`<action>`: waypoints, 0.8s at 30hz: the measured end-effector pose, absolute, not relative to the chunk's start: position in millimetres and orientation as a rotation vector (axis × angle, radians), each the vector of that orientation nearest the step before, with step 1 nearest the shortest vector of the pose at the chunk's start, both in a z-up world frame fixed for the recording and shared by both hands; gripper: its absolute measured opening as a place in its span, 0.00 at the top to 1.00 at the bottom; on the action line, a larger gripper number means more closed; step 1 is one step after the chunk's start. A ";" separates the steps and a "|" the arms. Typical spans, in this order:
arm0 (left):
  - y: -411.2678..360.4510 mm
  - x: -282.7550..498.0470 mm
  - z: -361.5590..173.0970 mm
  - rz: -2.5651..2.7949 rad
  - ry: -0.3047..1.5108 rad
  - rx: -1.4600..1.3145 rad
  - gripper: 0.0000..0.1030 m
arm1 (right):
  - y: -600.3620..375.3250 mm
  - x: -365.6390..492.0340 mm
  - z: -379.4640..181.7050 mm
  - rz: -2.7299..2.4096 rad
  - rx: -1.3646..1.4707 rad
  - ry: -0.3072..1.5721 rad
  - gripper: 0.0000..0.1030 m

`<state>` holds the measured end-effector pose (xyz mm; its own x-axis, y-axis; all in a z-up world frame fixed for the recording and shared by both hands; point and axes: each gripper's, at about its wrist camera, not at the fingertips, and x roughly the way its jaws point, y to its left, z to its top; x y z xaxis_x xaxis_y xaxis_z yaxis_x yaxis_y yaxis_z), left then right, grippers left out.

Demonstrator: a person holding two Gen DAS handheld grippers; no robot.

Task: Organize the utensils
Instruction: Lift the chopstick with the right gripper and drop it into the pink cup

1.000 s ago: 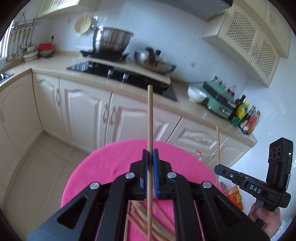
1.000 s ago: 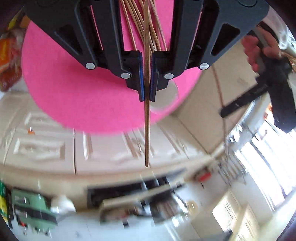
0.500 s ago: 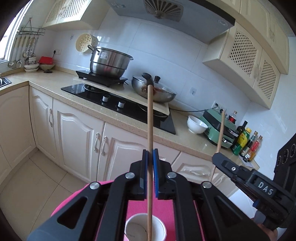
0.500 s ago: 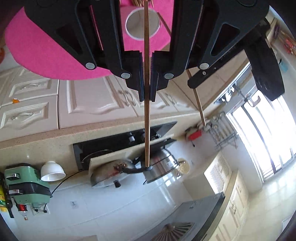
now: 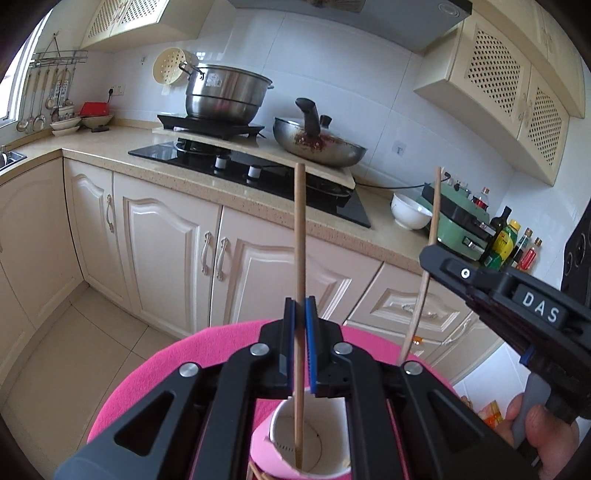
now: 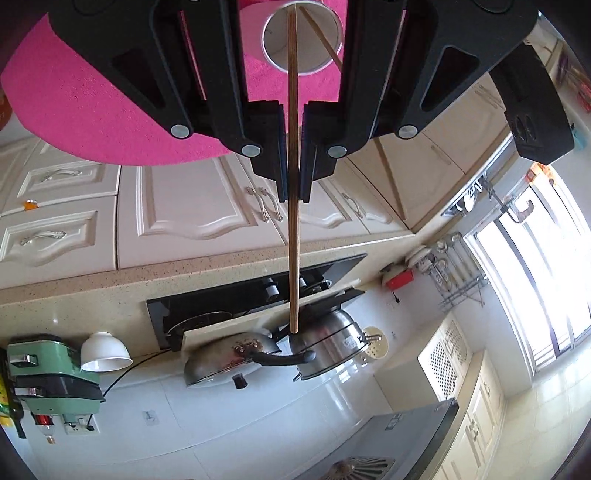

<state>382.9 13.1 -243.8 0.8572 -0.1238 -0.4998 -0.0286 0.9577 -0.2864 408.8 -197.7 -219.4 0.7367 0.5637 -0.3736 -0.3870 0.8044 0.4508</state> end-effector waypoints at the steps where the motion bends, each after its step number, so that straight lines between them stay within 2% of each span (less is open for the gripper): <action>1: 13.6 378.0 -245.7 -0.057 0.550 -0.294 0.94 | -197.0 405.4 -219.8 0.536 0.345 0.522 0.93; 17: 16.1 335.3 -260.5 -0.114 0.692 -0.281 0.93 | -185.4 354.2 -231.1 0.531 0.228 0.570 0.93; 18: 15.6 334.7 -260.9 -0.116 0.701 -0.278 0.90 | -185.2 352.1 -231.3 0.526 0.226 0.571 0.93; 19: 15.3 333.8 -261.2 -0.116 0.714 -0.272 0.78 | -185.0 350.4 -231.3 0.522 0.224 0.572 0.93; 20: 15.4 332.9 -261.1 -0.118 0.719 -0.270 0.73 | -185.0 349.4 -231.1 0.521 0.221 0.572 0.93; 24: 18.7 322.8 -258.3 -0.113 0.715 -0.261 0.69 | -182.9 342.6 -233.2 0.505 0.198 0.576 0.93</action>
<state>322.8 18.7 -258.3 0.7503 -0.1914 -0.6328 0.0137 0.9615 -0.2745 342.6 -182.9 -233.2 0.7217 0.5081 -0.4701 -0.3998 0.8603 0.3162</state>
